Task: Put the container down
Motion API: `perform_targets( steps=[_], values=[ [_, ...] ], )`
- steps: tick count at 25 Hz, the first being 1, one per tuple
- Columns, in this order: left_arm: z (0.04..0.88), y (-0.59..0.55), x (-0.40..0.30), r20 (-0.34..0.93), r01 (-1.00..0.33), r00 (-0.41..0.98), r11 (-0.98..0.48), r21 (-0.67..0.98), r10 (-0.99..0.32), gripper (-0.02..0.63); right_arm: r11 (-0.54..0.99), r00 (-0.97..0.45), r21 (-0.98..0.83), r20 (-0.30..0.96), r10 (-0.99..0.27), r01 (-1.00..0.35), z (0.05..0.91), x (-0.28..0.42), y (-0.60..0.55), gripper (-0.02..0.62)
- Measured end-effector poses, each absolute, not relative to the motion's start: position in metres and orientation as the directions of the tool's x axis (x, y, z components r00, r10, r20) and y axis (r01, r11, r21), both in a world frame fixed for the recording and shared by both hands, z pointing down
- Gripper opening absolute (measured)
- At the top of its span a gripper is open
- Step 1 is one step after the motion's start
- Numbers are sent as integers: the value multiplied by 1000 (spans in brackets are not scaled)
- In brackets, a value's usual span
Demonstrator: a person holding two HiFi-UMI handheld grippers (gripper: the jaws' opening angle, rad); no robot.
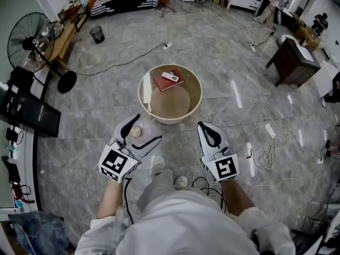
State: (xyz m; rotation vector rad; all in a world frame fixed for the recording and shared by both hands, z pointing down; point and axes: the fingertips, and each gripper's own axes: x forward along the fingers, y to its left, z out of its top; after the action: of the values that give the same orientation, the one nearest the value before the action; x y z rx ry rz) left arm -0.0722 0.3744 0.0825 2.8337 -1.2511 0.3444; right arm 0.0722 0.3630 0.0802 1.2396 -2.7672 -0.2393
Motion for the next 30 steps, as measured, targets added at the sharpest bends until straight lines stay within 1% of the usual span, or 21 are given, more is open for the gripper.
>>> perform_targets(
  steps=[18,23,30],
  values=[
    [95,369,-56,229,-741,642,-669,-59,-732,408,680,-686,163,28,-727,-715,90,87,360,5],
    [110,343,-60,238,-738,647,-673,-44,-725,408,682,-683,166,63,-728,-712,106,80,337,5],
    [140,275,-85,241,-733,653,-679,-38,-718,408,675,-669,175,101,-736,-717,127,52,272,5]
  ],
)
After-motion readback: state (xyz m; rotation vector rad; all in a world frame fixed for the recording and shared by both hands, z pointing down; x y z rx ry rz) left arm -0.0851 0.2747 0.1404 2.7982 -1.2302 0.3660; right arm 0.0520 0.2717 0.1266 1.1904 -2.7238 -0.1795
